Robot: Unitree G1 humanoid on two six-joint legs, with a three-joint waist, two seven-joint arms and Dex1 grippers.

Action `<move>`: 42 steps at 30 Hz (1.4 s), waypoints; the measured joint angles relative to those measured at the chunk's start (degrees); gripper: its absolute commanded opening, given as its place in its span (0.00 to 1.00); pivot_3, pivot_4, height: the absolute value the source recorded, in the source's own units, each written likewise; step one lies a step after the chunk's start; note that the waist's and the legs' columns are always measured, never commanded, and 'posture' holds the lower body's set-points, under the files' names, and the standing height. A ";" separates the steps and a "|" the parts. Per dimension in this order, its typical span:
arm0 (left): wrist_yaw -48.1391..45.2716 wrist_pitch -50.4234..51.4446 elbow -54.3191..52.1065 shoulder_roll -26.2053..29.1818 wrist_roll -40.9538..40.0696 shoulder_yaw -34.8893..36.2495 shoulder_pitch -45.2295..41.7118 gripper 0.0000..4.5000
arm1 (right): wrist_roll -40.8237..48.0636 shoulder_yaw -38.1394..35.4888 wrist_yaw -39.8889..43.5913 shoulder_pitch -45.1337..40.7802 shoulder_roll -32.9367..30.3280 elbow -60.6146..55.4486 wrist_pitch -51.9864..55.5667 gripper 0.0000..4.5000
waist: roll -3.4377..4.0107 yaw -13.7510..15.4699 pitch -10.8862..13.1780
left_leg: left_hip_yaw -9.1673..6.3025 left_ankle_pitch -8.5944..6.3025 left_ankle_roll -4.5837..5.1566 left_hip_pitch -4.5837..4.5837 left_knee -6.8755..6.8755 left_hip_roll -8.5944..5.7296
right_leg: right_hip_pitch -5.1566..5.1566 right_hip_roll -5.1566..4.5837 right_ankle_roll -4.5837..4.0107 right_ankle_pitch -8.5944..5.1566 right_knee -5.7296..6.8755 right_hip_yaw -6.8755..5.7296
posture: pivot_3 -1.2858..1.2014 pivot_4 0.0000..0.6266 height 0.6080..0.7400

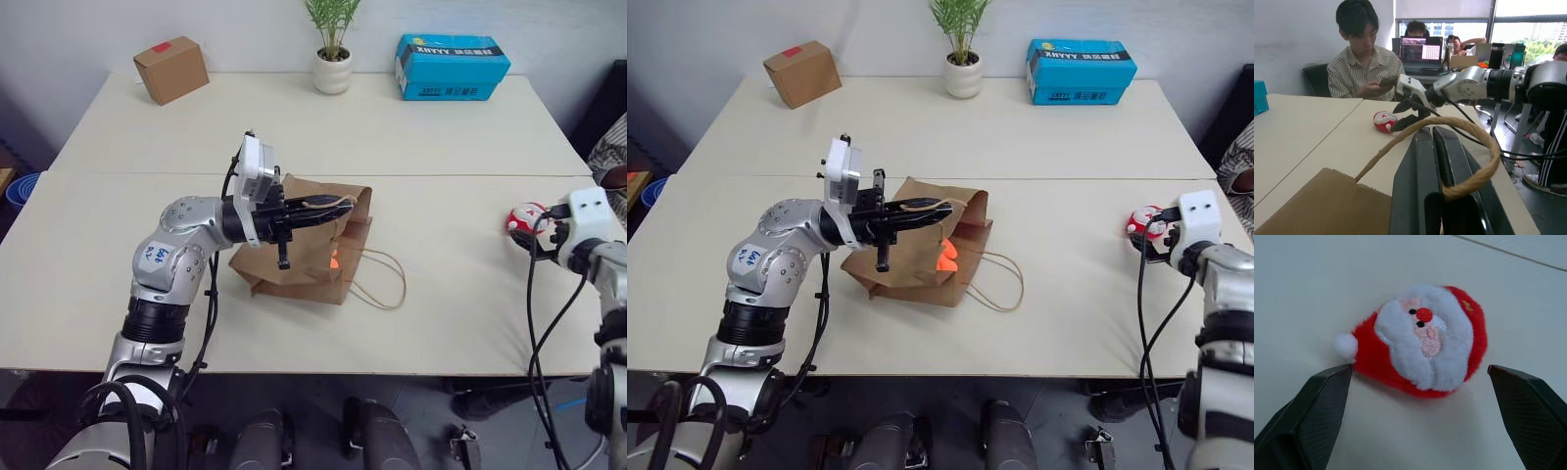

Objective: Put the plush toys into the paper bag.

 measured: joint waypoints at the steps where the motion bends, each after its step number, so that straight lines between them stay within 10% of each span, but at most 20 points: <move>1: 0.26 0.11 -0.09 0.14 -0.01 0.03 0.06 0.00 | -0.37 0.33 -0.01 -1.11 0.05 2.03 -1.39 0.81 | 0.00 0.06 0.00 | 0.00 0.00 0.00 0.00 0.01 0.00 | 0.01 0.00 0.01 0.01 -0.01 0.00 | 0.52 0.24 1.00; 12: 0.28 0.44 -1.42 1.11 -0.05 0.44 0.82 0.00 | 0.59 0.42 10.08 -2.13 0.89 7.79 -11.58 0.00 | 0.01 0.19 0.00 | -0.01 0.02 -0.01 0.01 0.01 0.01 | 0.02 0.05 0.05 0.03 0.00 0.00 | 0.52 0.24 1.00; 29: -0.16 -0.47 0.50 0.92 0.33 0.35 0.59 0.00 | 10.54 -5.74 21.95 23.09 -3.40 -35.85 -3.57 0.00 | 0.03 0.80 0.01 | 0.02 0.02 -0.03 0.06 0.06 -0.01 | 0.03 0.01 0.08 0.05 0.05 0.04 | 0.52 0.24 1.00; 38: -0.20 -0.85 0.80 0.51 0.97 0.18 -0.29 0.00 | -3.30 5.79 15.42 9.87 -5.20 -22.18 -11.51 0.65 | 0.02 0.59 0.01 | 0.08 0.03 -0.05 0.10 0.05 0.01 | 0.02 0.01 0.06 0.04 0.06 0.08 | 0.52 0.24 1.00; 42: -0.22 -0.85 0.95 0.45 1.10 0.25 -0.93 0.00 | -9.85 12.43 12.65 0.25 -2.67 -7.30 -15.07 0.61 | 0.02 0.56 0.01 | 0.08 0.04 -0.03 0.07 0.06 0.00 | 0.01 0.03 0.07 0.04 0.07 0.07 | 0.52 0.24 1.00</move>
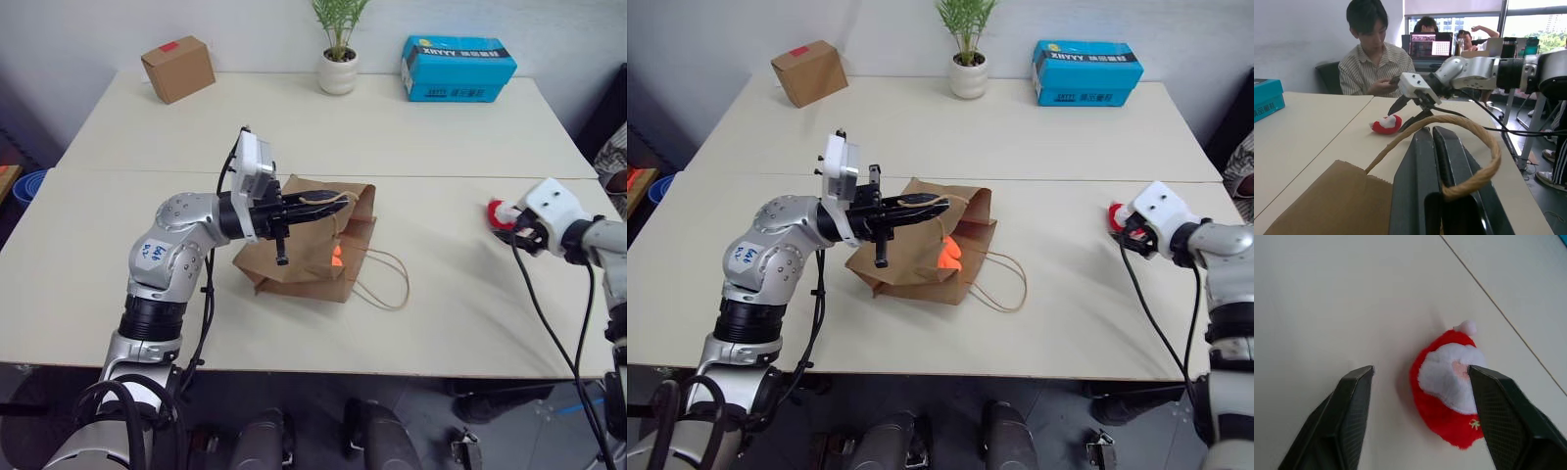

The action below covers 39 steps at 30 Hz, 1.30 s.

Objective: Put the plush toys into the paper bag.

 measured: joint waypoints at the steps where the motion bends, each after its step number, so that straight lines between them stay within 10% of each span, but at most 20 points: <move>1: 0.00 0.01 0.02 0.01 0.01 -0.01 -0.14 0.00 | -1.14 0.86 -1.00 -1.67 0.62 2.64 -0.41 0.55 | 0.00 0.00 0.00 | 0.00 0.00 0.00 0.00 0.00 0.00 | 0.00 0.00 0.00 0.00 0.00 -0.01 | 0.52 0.24 1.00; 9: -0.75 0.34 0.04 0.93 0.00 0.07 -0.53 0.00 | -6.13 4.06 -5.27 -9.54 1.50 15.05 -4.84 0.00 | 0.00 0.03 0.00 | -0.06 0.00 0.00 -0.02 0.00 0.01 | 0.03 -0.02 0.00 0.00 -0.03 -0.03 | 0.52 0.24 1.00; 13: -2.68 1.62 0.11 2.83 -1.19 1.07 -1.40 0.00 | -1.24 1.35 5.53 -8.23 1.48 13.33 -7.28 0.00 | 0.00 -0.03 0.00 | -0.08 0.00 0.00 -0.03 0.00 0.03 | 0.04 0.07 0.01 0.00 -0.06 -0.05 | 0.52 0.24 1.00; 16: -3.80 3.64 0.78 4.45 -3.39 3.01 -2.15 0.00 | 15.77 -5.02 25.36 -0.20 4.65 -4.12 -2.48 0.00 | 0.00 -0.32 0.01 | -0.11 -0.01 -0.03 -0.01 -0.01 0.13 | 0.06 0.11 0.02 0.01 -0.05 -0.06 | 0.52 0.24 1.00; 20: -5.51 6.39 1.02 7.29 -5.32 3.77 -2.25 0.00 | 28.70 -7.03 31.85 10.81 4.30 -32.06 11.11 0.00 | 0.13 0.24 0.08 | -0.19 -0.03 -0.06 -0.06 0.03 0.12 | 0.00 -0.04 -0.02 -0.01 0.05 -0.10 | 0.52 0.24 1.00; 27: -7.19 8.69 1.19 9.30 -6.47 4.68 -2.09 0.00 | 35.00 -0.71 19.66 16.54 14.55 -59.63 25.46 0.00 | 0.06 0.15 0.05 | -0.19 -0.07 -0.11 -0.02 0.08 0.07 | -0.02 -0.13 -0.05 -0.03 0.15 -0.07 | 0.52 0.24 1.00; 39: -6.95 12.03 -2.72 9.61 -8.72 4.87 -1.44 0.00 | 9.09 12.18 -8.35 6.45 34.64 -37.93 12.51 0.05 | 0.03 -0.41 0.05 | -0.10 -0.04 -0.13 -0.08 0.07 0.01 | -0.20 -0.02 -0.17 -0.10 0.36 -0.03 | 0.52 0.24 1.00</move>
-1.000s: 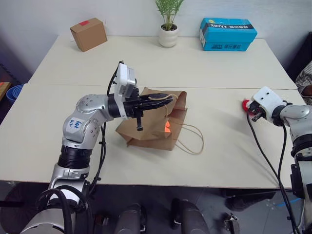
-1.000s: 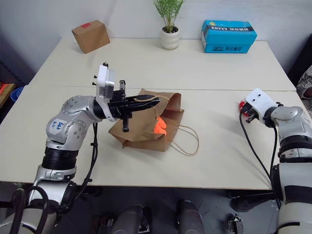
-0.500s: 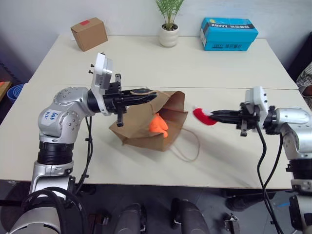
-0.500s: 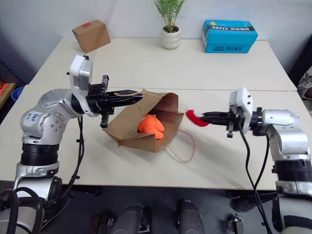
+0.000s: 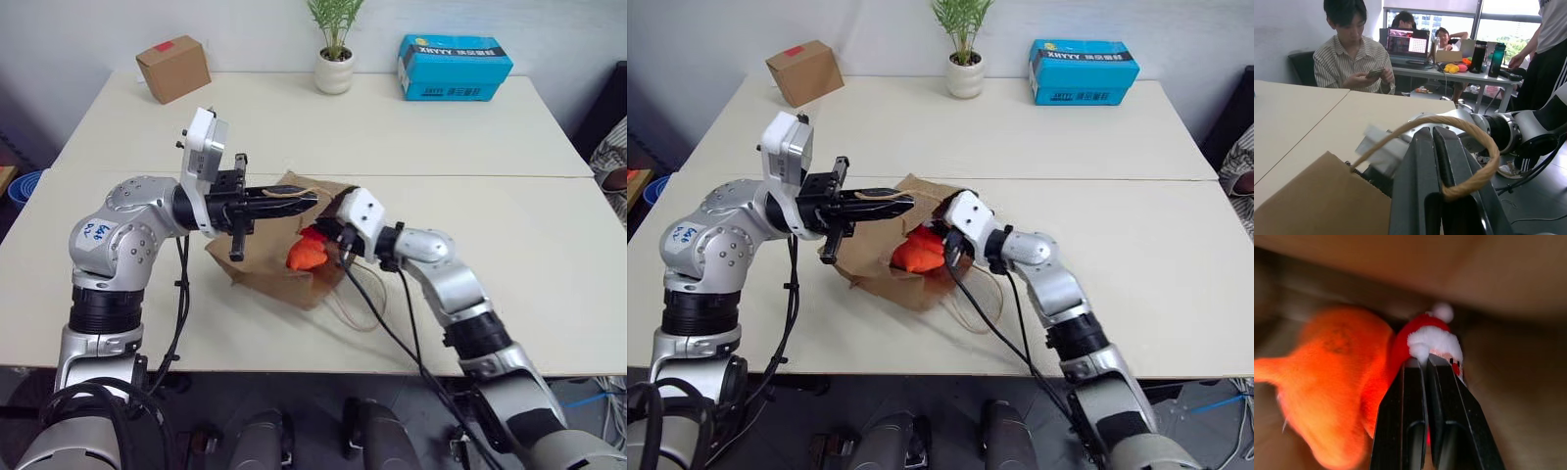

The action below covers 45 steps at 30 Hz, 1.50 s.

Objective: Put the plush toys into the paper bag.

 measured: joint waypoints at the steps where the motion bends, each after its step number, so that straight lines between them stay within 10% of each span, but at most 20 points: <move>1: 0.16 0.02 -0.05 0.02 -0.01 0.02 0.01 0.00 | -0.12 0.27 -0.24 0.17 0.90 0.74 0.23 0.11 | 0.00 -0.09 0.00 | 0.01 0.00 0.00 -0.01 0.00 0.00 | 0.00 0.02 0.00 0.00 0.00 0.01 | 0.52 0.24 1.00; 10: 1.63 -0.48 -0.08 1.04 0.17 0.42 1.07 0.00 | 13.69 -4.61 10.51 5.64 -3.36 -12.74 13.64 0.79 | 0.00 -0.70 0.00 | -0.06 -0.01 0.03 -0.03 -0.01 0.00 | 0.00 0.00 0.01 0.00 -0.01 -0.01 | 0.52 0.24 1.00; 20: 2.31 -1.02 -2.48 1.60 0.19 0.50 3.70 0.00 | 22.20 -8.60 18.13 8.66 -21.62 -14.52 34.86 0.79 | -0.03 -0.99 0.00 | 0.02 -0.06 0.05 0.00 -0.05 0.07 | 0.00 -0.12 0.00 0.00 -0.07 0.03 | 0.52 0.24 1.00; 31: 3.69 -2.37 -2.63 0.85 0.42 0.32 4.04 0.00 | 29.17 -6.33 18.94 7.66 -13.46 -14.25 47.59 0.01 | -0.03 -0.59 0.00 | 0.02 -0.04 -0.01 -0.02 -0.06 0.09 | -0.04 -0.09 -0.03 -0.02 -0.04 0.02 | 0.52 0.24 1.00; 45: 4.24 -9.68 6.48 -3.01 2.91 0.39 -2.80 0.00 | 68.42 -35.86 10.29 -2.15 -18.97 -23.37 74.79 0.00 | -0.04 0.63 0.01 | -0.04 -0.11 0.06 -0.04 -0.07 0.08 | -0.03 -0.16 -0.01 0.00 -0.11 -0.01 | 0.52 0.24 1.00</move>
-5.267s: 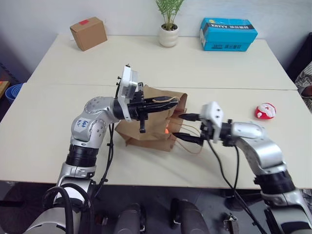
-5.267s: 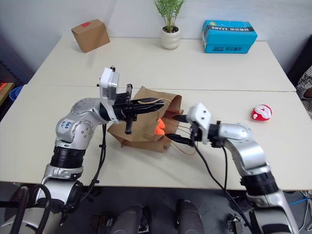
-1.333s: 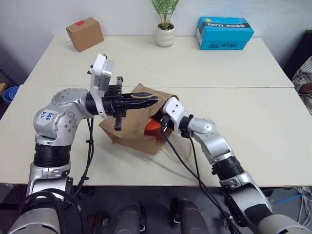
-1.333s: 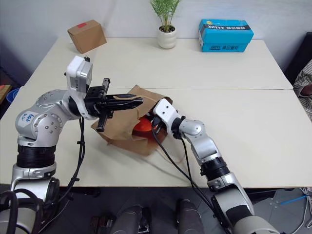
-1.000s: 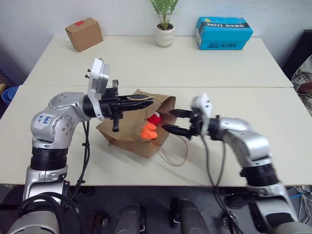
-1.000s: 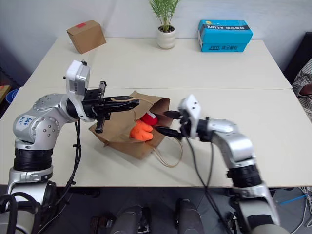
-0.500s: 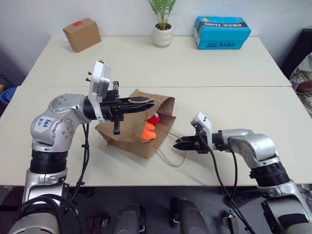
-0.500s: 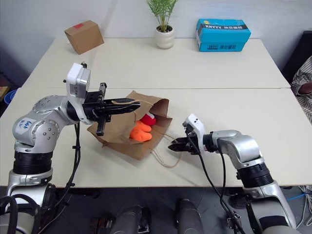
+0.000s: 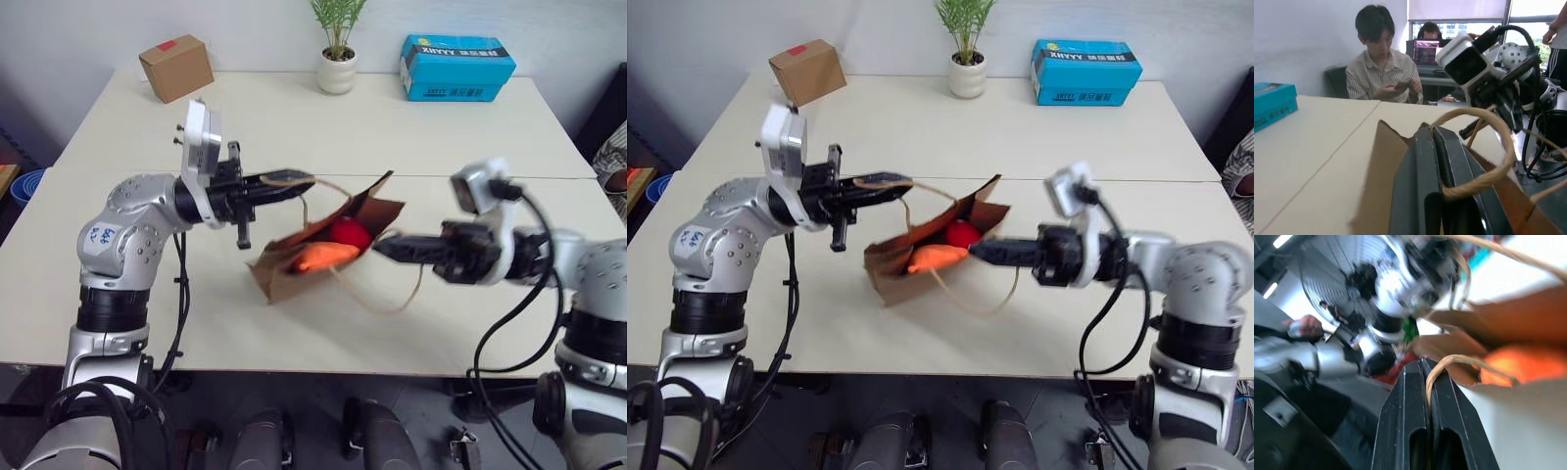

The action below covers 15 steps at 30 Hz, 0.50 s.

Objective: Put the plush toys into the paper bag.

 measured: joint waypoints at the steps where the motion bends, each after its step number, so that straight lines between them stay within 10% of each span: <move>1: -0.04 -1.03 1.37 -0.45 0.67 -0.03 -0.62 0.00 | 1.57 -0.85 -2.02 -0.98 0.00 0.68 0.36 0.00 | 0.00 -0.06 0.00 | 0.03 0.00 0.00 0.00 -0.01 0.00 | -0.01 0.01 0.00 0.00 0.00 0.01 | 0.52 0.24 1.00; 7: -1.55 -5.08 7.43 -1.51 4.67 -1.97 -1.72 0.04 | 0.62 0.25 -10.52 1.81 1.26 0.47 -3.90 0.00 | -0.02 -0.02 -0.01 | 0.14 0.00 0.00 -0.09 -0.03 -0.01 | -0.09 0.12 0.00 0.00 -0.04 0.00 | 0.52 0.24 1.00; 15: -2.86 -1.67 6.34 0.04 4.59 -2.41 -1.19 0.57 | -0.09 2.29 -5.16 8.61 -4.24 -6.18 -10.01 0.55 | -0.02 0.09 -0.01 | 0.14 0.15 0.24 -0.80 0.13 -0.23 | -0.74 0.12 0.19 0.10 0.10 -0.11 | 0.52 0.24 1.00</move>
